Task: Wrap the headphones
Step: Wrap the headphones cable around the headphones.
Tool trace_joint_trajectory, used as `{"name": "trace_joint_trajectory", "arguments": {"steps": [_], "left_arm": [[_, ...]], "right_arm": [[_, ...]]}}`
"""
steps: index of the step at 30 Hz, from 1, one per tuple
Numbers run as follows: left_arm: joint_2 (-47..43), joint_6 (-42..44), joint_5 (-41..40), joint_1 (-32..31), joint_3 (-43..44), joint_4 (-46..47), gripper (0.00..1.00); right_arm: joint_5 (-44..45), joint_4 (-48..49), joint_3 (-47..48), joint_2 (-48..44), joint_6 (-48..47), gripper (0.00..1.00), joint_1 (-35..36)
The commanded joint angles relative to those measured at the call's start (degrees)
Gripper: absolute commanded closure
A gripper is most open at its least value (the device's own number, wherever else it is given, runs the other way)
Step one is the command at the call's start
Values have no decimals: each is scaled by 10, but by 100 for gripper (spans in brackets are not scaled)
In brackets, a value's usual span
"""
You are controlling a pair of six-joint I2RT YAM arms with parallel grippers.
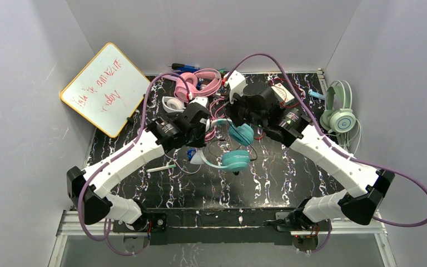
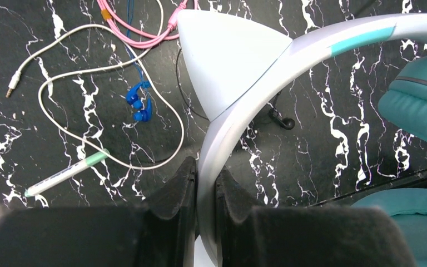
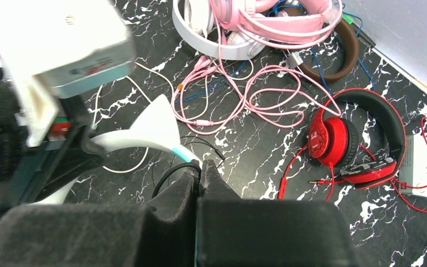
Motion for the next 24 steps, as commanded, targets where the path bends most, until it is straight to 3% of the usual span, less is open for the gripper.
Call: {"name": "trace_joint_trajectory", "arguments": {"steps": [1,11,18,24], "left_arm": [[11,9,-20,-4,44,16,100],[23,-9,-5,-19,43,58,100],[17,-14,2,-32,32,92,100],[11,5,14,-57,25,104,100]], "right_arm": [[29,32,17,-9,-17,99,16],[37,37,16,-14,23,97,18],[63,82,-30,-36,57,88,17],[101,65,-18,-25,40,87,13]]}}
